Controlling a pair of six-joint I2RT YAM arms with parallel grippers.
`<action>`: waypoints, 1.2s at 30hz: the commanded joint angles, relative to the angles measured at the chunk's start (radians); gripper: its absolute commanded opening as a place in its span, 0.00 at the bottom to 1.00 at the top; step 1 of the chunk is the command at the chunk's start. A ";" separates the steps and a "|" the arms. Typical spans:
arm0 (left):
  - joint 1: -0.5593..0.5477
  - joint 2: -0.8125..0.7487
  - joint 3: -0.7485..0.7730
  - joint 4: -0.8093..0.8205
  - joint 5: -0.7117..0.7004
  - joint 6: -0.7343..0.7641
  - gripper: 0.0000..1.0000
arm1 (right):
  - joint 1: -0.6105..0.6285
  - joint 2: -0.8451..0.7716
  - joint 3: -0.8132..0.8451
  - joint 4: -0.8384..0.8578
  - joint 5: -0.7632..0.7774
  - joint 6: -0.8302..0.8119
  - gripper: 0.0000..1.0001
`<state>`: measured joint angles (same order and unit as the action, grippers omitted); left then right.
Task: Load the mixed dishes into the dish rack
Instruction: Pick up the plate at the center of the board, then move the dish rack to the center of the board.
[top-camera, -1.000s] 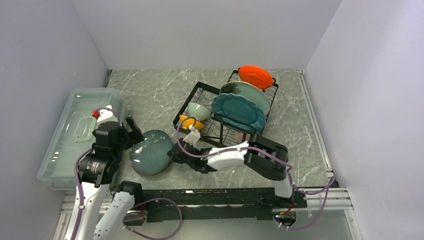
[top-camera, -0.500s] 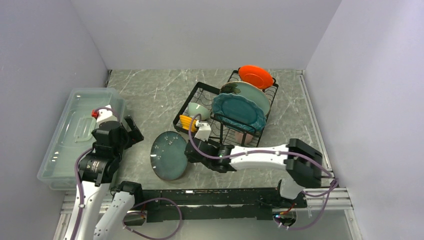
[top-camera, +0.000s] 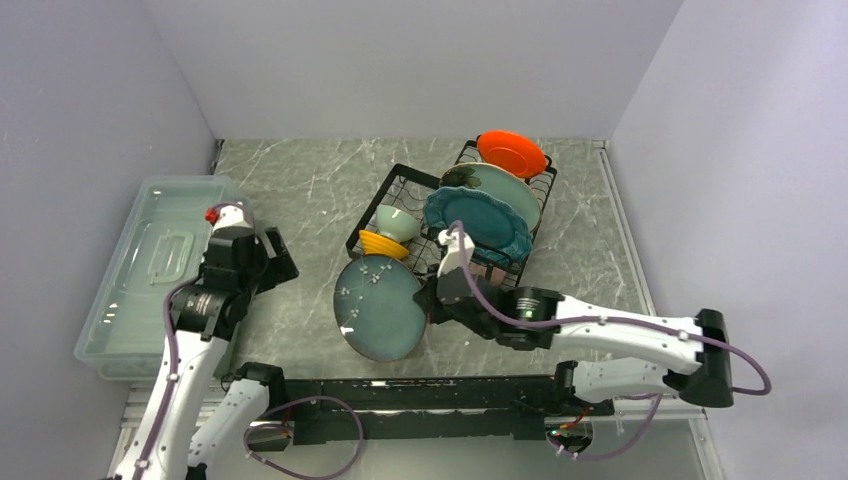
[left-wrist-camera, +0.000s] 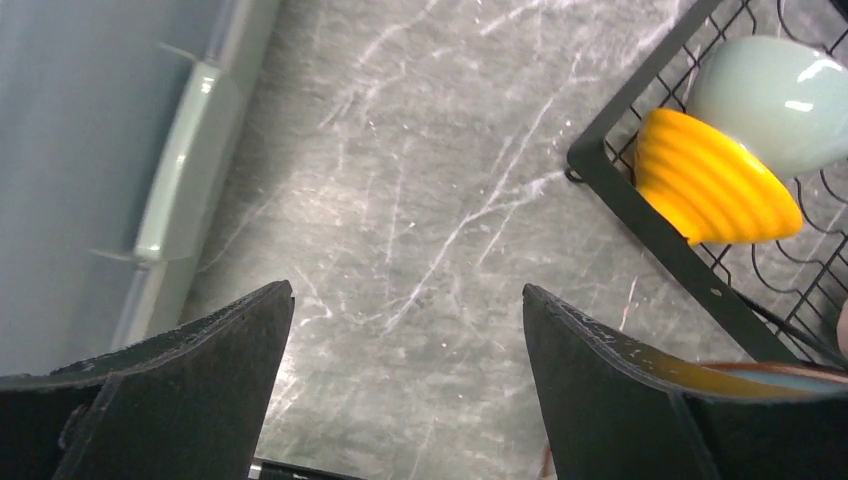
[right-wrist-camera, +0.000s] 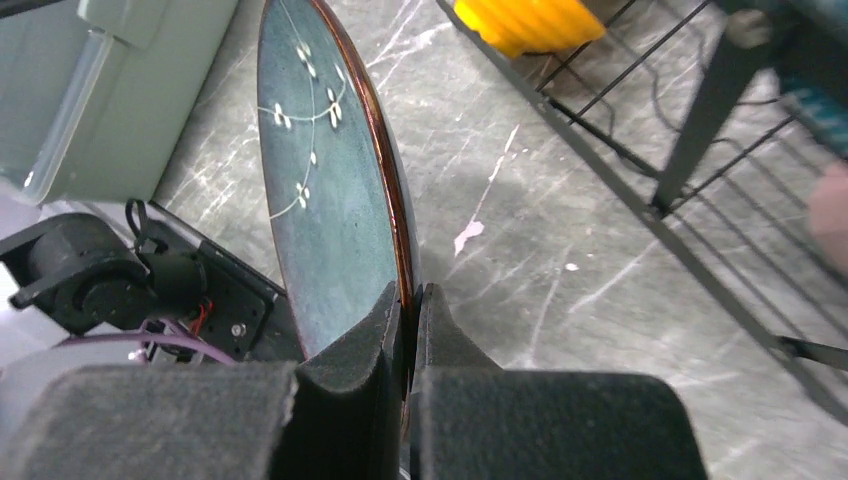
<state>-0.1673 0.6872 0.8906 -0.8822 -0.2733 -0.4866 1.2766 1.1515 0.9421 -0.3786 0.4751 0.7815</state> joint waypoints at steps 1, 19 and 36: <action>-0.001 0.072 0.046 0.012 0.146 -0.004 0.90 | 0.006 -0.152 0.169 0.023 0.079 -0.104 0.00; -0.428 0.275 -0.109 0.317 0.211 -0.425 0.85 | 0.004 -0.163 0.672 -0.090 0.284 -0.432 0.00; -0.584 0.662 0.050 0.509 0.040 -0.851 0.84 | 0.004 -0.130 0.824 -0.049 0.362 -0.582 0.00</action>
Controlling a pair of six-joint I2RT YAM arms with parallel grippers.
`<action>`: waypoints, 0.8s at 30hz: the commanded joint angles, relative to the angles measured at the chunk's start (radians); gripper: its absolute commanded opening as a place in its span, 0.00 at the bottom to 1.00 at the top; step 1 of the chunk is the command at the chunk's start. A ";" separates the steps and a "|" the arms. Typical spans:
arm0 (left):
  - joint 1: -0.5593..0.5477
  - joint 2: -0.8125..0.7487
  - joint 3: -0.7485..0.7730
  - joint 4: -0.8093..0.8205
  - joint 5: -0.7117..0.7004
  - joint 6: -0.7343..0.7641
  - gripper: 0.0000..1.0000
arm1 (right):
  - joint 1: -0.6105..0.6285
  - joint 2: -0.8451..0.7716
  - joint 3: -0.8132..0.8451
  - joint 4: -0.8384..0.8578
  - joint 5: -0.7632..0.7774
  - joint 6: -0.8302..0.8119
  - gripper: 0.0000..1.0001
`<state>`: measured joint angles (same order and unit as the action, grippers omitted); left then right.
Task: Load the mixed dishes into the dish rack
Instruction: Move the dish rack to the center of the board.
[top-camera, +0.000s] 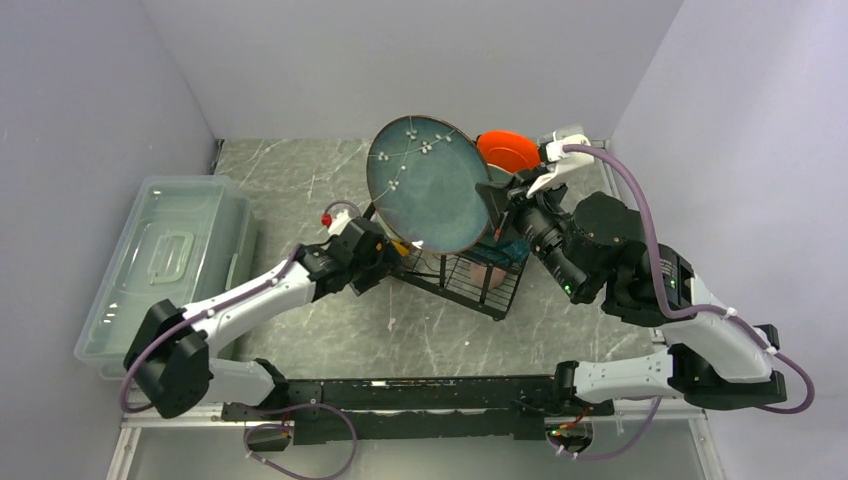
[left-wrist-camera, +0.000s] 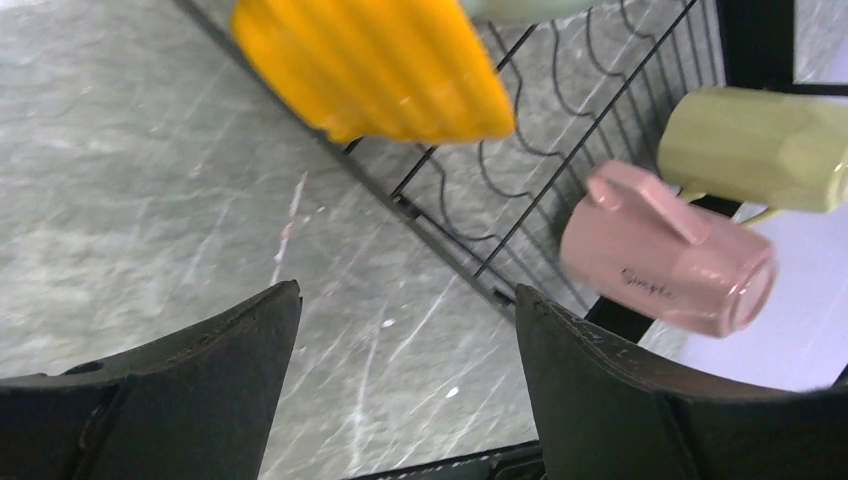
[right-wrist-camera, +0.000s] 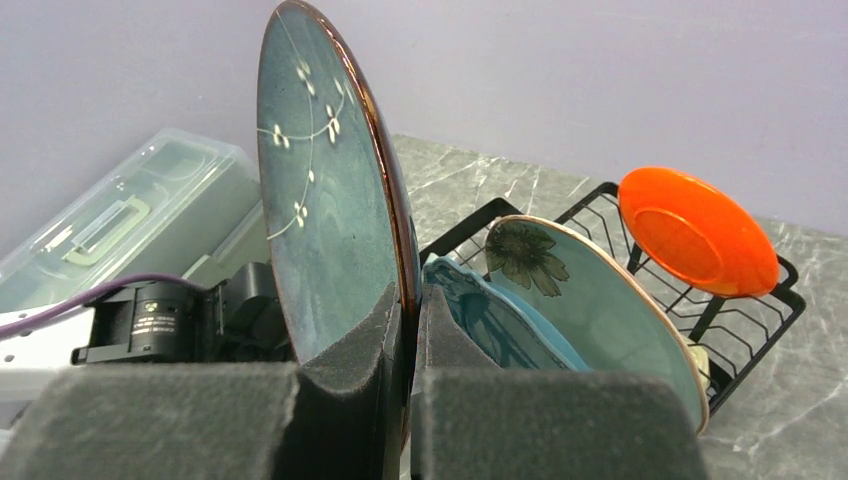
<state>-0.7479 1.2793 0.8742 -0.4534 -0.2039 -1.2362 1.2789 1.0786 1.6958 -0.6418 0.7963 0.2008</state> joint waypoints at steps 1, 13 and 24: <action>-0.003 0.092 0.080 0.083 -0.025 -0.112 0.84 | 0.002 -0.064 0.062 0.219 0.043 -0.001 0.00; -0.010 0.278 0.108 0.233 0.090 -0.202 0.68 | 0.003 -0.117 0.008 0.236 0.061 -0.009 0.00; -0.036 0.338 0.115 0.263 0.123 -0.190 0.44 | 0.002 -0.142 -0.037 0.263 0.078 -0.019 0.00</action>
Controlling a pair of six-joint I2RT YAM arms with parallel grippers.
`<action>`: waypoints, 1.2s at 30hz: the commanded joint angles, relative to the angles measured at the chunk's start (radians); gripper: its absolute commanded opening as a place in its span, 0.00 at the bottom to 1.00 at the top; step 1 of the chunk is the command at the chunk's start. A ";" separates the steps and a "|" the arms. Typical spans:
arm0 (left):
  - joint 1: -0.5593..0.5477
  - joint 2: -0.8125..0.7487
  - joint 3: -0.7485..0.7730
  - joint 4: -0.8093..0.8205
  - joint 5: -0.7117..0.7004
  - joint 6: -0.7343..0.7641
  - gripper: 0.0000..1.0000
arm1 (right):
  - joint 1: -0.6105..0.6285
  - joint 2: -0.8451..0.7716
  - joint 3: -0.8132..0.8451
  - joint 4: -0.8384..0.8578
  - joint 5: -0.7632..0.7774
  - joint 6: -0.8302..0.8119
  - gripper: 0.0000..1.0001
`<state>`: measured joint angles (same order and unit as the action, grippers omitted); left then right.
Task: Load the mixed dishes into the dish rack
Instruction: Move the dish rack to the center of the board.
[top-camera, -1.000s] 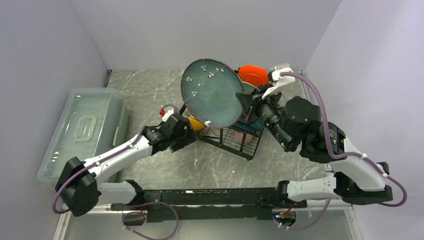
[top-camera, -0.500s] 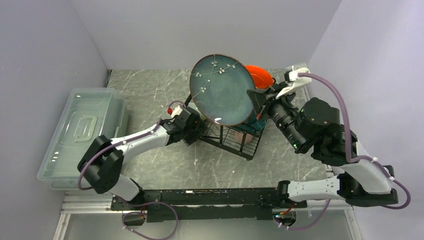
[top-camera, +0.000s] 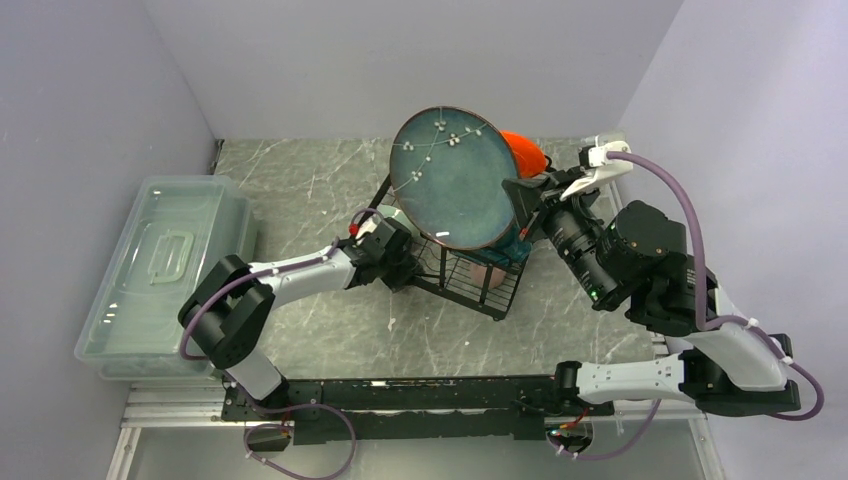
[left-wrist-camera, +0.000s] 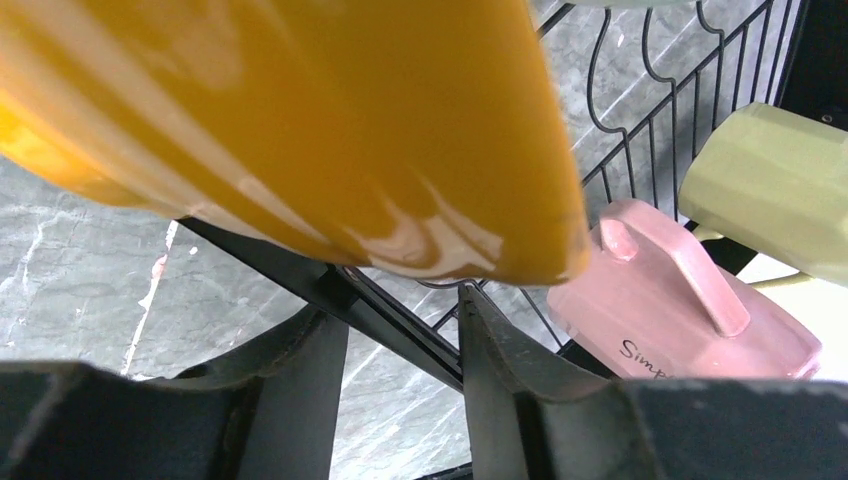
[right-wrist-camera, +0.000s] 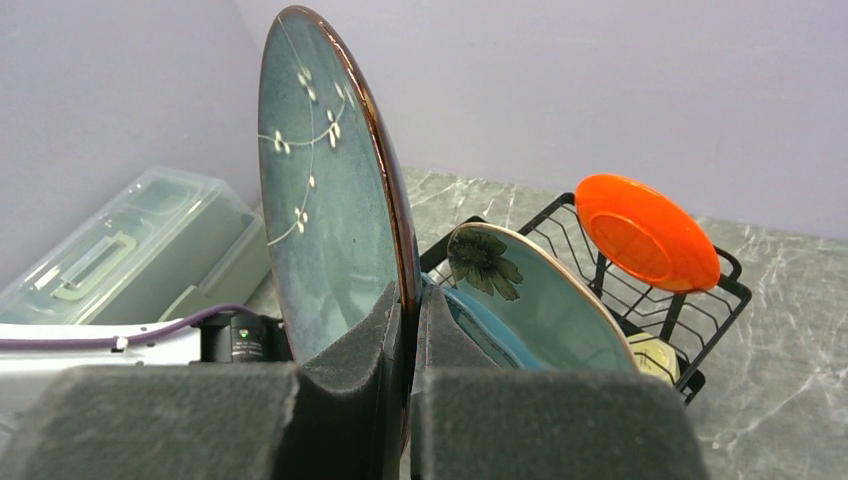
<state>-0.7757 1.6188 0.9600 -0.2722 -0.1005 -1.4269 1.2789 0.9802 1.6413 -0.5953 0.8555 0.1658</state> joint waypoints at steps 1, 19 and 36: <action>-0.010 -0.004 0.028 0.079 0.020 0.006 0.42 | 0.002 -0.044 0.016 0.216 0.021 0.017 0.00; 0.092 -0.121 0.048 -0.072 0.040 0.244 0.00 | 0.002 -0.025 0.045 0.235 0.052 -0.042 0.00; 0.383 -0.148 0.061 -0.187 0.233 0.552 0.00 | 0.002 -0.038 0.083 0.253 0.094 -0.127 0.00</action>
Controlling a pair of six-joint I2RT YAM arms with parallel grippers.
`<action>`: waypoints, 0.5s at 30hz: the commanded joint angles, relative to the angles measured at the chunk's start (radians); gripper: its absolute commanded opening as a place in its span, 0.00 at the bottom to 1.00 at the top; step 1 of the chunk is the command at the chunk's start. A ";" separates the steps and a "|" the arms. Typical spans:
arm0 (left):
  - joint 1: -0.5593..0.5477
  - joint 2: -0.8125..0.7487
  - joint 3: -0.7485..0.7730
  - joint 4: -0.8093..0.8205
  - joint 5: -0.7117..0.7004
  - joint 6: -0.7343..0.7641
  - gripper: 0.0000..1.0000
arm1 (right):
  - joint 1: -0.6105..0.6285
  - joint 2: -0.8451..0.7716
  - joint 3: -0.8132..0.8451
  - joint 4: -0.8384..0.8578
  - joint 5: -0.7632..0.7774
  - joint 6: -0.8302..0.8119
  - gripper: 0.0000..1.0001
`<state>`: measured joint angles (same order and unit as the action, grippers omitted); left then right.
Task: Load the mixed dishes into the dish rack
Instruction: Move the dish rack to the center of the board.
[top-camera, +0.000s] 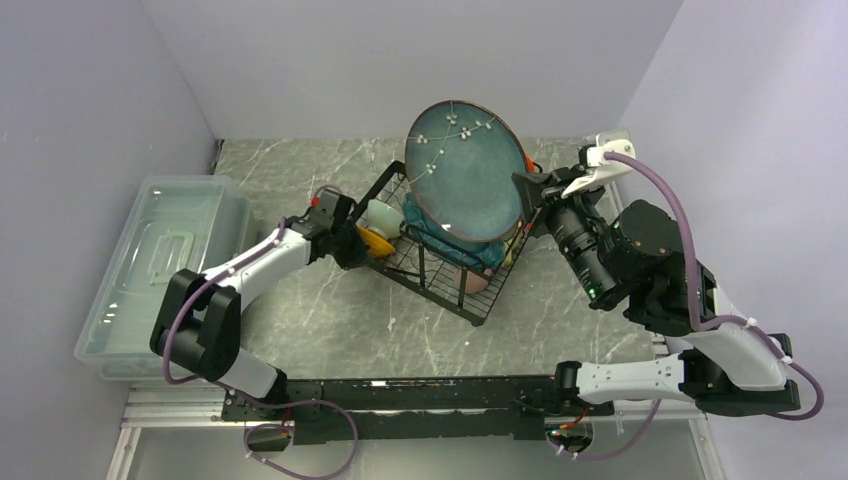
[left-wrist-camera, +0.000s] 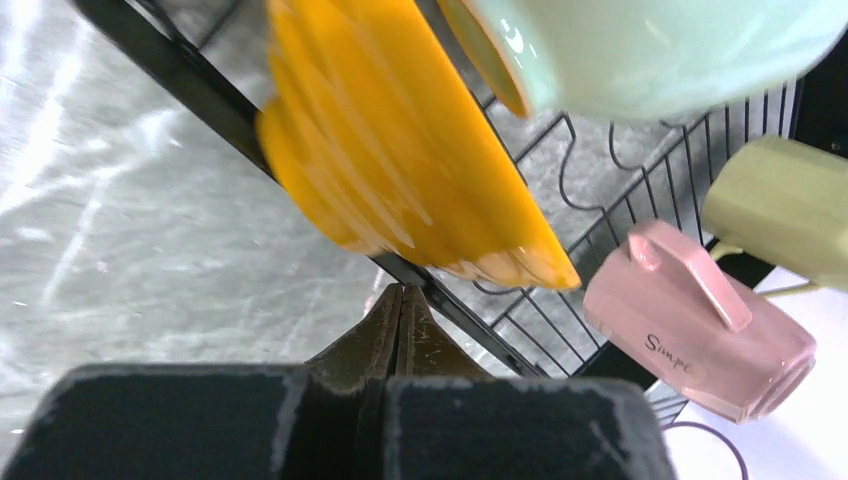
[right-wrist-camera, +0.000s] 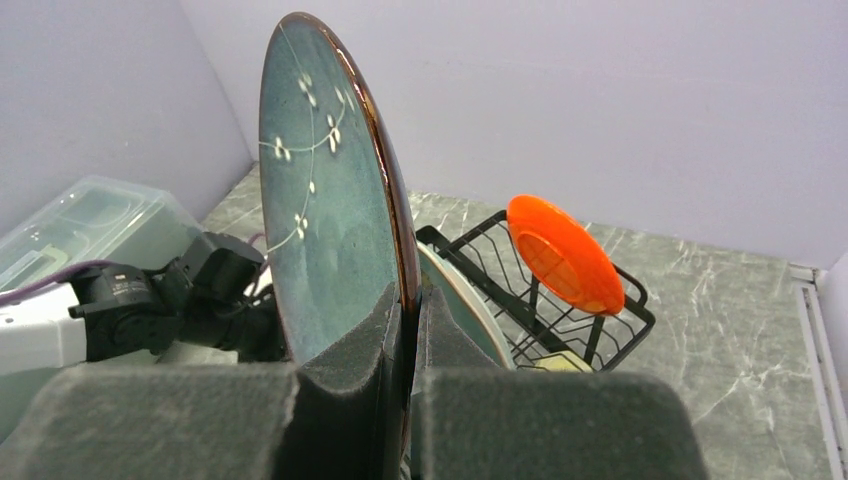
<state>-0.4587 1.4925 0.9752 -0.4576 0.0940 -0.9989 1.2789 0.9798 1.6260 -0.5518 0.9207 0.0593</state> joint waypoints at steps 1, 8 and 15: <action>0.083 -0.022 0.046 -0.009 0.048 0.140 0.00 | 0.002 -0.039 0.103 0.214 0.032 -0.029 0.00; 0.119 -0.034 0.024 0.044 0.154 0.152 0.00 | 0.002 -0.050 0.129 0.266 0.051 -0.098 0.00; 0.041 -0.110 0.028 0.055 0.184 0.039 0.29 | 0.002 -0.051 0.116 0.295 0.067 -0.135 0.00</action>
<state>-0.3611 1.4612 0.9798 -0.4294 0.2413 -0.9005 1.2789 0.9604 1.6917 -0.4690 0.9787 -0.0574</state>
